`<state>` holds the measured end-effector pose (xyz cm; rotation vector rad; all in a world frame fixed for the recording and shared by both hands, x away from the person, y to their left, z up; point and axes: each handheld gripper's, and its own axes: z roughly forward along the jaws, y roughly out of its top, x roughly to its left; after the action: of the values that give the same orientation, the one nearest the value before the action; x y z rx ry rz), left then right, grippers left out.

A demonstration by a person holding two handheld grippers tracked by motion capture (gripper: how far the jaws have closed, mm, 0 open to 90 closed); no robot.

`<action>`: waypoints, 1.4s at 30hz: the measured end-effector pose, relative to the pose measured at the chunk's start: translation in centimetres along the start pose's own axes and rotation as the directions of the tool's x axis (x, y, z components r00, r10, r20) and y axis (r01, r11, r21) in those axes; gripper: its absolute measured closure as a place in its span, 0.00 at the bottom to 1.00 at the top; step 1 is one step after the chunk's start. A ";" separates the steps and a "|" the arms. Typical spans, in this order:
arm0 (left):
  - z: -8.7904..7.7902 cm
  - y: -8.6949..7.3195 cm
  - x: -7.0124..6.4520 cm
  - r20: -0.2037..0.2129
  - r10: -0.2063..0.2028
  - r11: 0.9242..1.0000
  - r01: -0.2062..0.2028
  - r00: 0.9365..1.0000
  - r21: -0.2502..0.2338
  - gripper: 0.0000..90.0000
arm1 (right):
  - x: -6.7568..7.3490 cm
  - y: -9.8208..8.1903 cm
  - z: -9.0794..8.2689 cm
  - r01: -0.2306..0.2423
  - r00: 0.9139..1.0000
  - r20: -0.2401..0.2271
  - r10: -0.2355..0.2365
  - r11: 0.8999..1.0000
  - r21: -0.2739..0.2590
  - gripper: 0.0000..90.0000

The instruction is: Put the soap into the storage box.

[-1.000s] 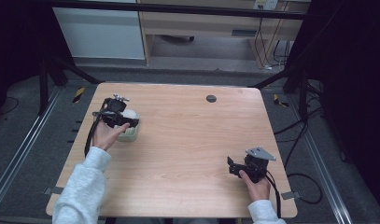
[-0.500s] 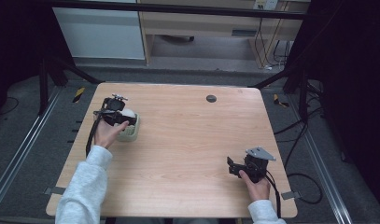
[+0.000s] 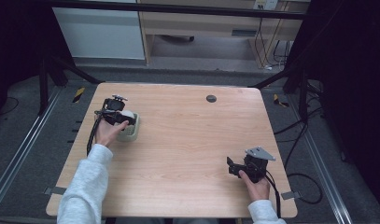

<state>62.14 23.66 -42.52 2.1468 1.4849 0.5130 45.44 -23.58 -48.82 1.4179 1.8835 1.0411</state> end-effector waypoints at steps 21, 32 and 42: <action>1.7 -0.5 0.3 -0.006 -0.007 0.999 0.008 1.000 0.047 0.27 | 0.0 0.0 0.0 -0.001 1.000 0.000 0.001 1.000 0.003 0.04; 2.2 -0.6 0.1 -0.010 -0.008 0.998 0.008 1.000 0.064 0.27 | 0.0 0.0 0.0 0.000 1.000 0.000 0.000 1.000 0.001 0.04; 2.4 -0.6 0.2 -0.003 -0.017 0.997 0.018 1.000 0.069 0.27 | 0.0 0.0 0.0 -0.003 1.000 -0.002 0.003 1.000 0.003 0.04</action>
<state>63.09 23.60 -44.83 2.1843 1.5425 0.4647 45.40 -23.54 -48.86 1.4220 1.8859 1.0422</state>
